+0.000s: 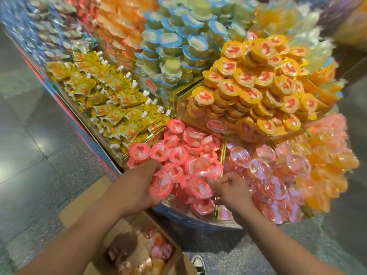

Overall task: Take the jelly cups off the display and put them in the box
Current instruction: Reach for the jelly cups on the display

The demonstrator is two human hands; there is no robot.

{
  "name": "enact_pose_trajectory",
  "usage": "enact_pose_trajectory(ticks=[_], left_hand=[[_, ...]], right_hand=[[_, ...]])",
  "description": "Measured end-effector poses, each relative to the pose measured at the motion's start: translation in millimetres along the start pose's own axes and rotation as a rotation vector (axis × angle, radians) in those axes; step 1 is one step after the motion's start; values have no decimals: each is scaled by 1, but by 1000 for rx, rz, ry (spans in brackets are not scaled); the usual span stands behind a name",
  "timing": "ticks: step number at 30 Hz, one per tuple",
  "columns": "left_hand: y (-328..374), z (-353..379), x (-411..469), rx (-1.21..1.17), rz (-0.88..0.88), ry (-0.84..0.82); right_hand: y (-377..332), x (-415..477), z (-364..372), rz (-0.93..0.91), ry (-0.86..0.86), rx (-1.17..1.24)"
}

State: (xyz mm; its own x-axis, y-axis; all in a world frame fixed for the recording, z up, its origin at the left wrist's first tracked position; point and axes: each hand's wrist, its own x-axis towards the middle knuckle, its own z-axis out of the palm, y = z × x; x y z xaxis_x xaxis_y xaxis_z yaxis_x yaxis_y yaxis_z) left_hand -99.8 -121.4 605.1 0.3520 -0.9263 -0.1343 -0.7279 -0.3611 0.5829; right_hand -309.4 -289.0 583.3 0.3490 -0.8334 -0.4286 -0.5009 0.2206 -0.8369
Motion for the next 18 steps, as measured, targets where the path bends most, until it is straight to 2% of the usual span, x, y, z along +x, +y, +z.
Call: enact_pose_trajectory(ticks=[11,18], left_hand=[[5,33,16,21,-80,-21],[10,42,22,13,-104,7]], right_hand=[[38,63,-31,152,11,73],[42,88,-33,101,101,142]])
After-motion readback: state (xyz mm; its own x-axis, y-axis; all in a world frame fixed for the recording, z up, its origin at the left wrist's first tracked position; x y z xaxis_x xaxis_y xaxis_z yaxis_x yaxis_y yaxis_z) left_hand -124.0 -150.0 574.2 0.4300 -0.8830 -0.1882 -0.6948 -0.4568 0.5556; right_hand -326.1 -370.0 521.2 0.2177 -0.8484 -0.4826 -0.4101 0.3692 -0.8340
